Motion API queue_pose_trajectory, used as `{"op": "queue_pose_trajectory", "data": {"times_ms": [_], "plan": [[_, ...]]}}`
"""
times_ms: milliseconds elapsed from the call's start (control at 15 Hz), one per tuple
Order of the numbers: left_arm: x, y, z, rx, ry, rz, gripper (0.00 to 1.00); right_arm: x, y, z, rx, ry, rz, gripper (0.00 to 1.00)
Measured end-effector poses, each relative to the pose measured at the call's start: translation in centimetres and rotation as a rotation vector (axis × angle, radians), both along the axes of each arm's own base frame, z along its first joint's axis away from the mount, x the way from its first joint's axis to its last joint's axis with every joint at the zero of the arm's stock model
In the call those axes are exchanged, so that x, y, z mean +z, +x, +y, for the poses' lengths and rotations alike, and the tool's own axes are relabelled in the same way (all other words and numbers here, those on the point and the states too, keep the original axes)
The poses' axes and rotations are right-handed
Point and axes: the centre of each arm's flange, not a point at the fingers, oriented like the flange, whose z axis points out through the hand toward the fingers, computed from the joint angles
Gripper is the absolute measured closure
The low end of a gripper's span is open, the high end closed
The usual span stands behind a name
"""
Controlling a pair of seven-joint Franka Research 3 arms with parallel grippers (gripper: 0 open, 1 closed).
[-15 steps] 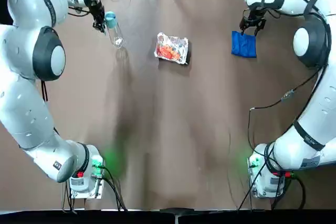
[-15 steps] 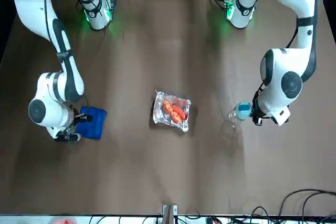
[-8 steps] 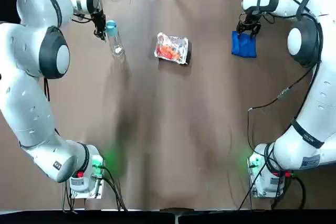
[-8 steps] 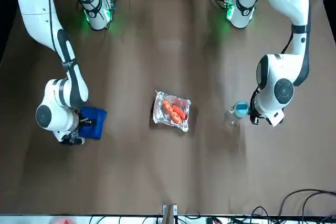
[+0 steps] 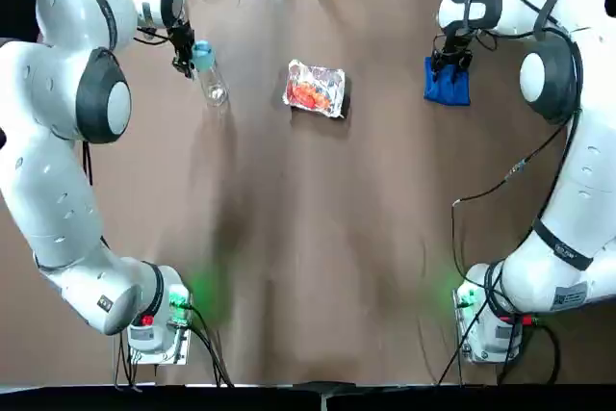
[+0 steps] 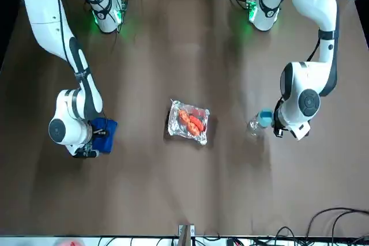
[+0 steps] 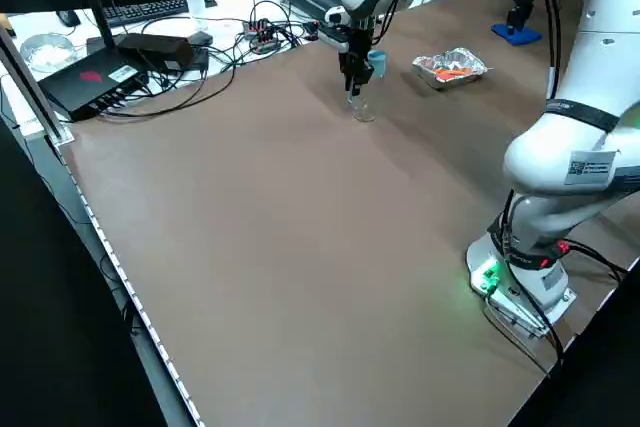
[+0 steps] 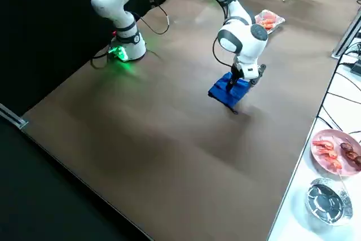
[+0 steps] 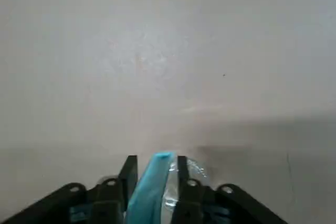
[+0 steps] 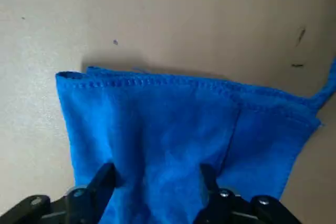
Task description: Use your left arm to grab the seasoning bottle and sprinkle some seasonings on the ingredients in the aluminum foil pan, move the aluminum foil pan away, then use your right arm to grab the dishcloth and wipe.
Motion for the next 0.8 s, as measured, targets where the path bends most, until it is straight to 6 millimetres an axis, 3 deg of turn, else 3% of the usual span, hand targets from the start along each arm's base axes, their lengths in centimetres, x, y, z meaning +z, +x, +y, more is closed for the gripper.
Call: {"op": "queue_pose_trajectory", "data": {"times_ms": [400,467,600,800], "plan": [[0.6,0.7,-0.8,-0.006,0.000,-0.023,0.06,-0.6,-0.2,0.2,0.009,-0.006,0.009,0.34],[1.4,0.9,-0.8,-0.005,-0.006,-0.035,0.00,-0.5,-0.1,0.2,0.010,-0.006,0.009,0.43],[3.8,1.0,-0.6,0.001,-0.025,-0.042,0.00,-0.5,-0.1,0.2,0.012,-0.006,0.009,0.47],[9.6,0.2,0.2,-0.004,-0.072,-0.016,0.00,-0.4,-0.1,0.4,0.015,-0.005,0.014,0.70]]}}
